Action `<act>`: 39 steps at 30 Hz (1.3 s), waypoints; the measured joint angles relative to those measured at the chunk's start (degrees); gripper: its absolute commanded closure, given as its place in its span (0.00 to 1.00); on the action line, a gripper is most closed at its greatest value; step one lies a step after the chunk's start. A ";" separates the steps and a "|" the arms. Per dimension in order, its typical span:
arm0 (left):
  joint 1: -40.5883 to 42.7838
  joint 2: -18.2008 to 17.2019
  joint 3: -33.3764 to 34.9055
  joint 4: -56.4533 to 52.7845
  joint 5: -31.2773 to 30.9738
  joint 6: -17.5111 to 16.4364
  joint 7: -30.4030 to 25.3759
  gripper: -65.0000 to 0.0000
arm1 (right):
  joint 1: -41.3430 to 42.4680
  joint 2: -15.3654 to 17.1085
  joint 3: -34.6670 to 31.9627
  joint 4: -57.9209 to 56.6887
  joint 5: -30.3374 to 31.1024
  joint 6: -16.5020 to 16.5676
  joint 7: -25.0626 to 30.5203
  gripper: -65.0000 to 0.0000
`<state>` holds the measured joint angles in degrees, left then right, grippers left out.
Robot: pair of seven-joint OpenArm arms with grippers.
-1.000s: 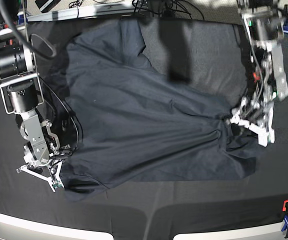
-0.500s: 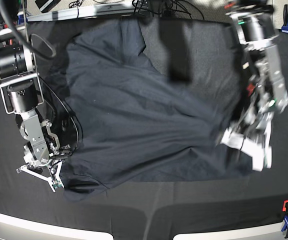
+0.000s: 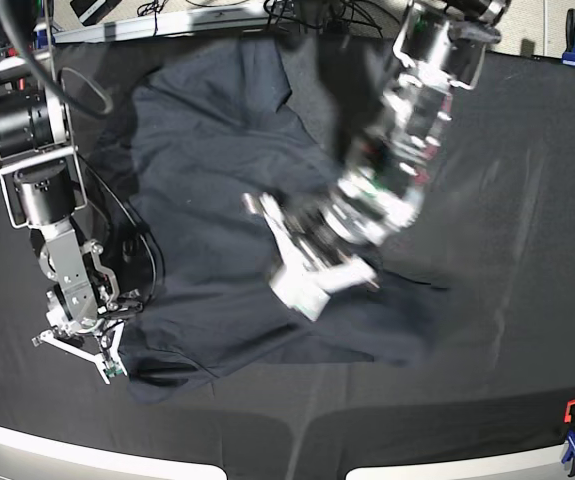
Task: Layout the t-shirt on the table in an organized manner, then fold the t-shirt properly
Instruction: 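Grasp the bunched fabric with the left gripper and lift it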
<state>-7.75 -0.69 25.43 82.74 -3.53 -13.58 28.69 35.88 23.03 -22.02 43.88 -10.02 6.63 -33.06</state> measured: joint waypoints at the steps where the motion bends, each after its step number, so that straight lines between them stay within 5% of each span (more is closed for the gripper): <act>1: 0.28 -0.04 1.57 -0.33 0.17 -0.11 0.24 0.86 | -0.02 -0.02 0.00 0.00 0.02 0.00 0.00 0.60; 4: -0.02 0.13 3.98 -0.35 -0.57 -6.86 0.20 0.64 | -0.02 0.02 0.00 0.00 0.00 0.00 -0.04 0.60; 9: -4.35 0.15 2.12 -0.17 -5.55 -8.09 8.28 0.63 | -0.04 0.00 0.00 0.00 -0.04 0.00 -0.13 0.60; 13: -7.41 -0.46 -5.99 3.54 -10.10 -8.04 14.25 0.64 | -0.02 -0.02 0.00 0.00 -0.04 0.00 -0.07 0.60; 16: -7.17 -3.04 -12.92 7.85 -16.20 -8.09 14.36 0.64 | -0.02 0.07 0.00 0.00 0.00 0.00 -0.76 0.60; 21: -3.85 -7.15 -15.15 8.61 -16.13 -11.37 15.06 0.64 | 0.00 1.42 -0.04 0.02 2.38 0.00 0.44 0.60; 24: -0.81 -7.32 -14.58 8.61 -15.74 -13.49 14.82 0.64 | -0.17 3.98 -0.04 0.02 4.96 0.02 0.39 0.60; 34: 6.14 -7.23 -14.84 8.61 -12.94 -11.47 14.82 0.64 | -8.59 9.40 -0.07 5.81 4.50 0.02 0.44 0.60; 39: 10.88 -6.69 -14.38 8.61 -14.27 -13.27 14.40 0.64 | -11.80 11.72 -0.09 10.29 4.31 -3.21 -0.07 0.60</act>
<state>3.14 -7.38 11.05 91.35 -17.80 -26.85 43.09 24.08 34.74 -22.11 54.17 -5.72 3.42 -33.12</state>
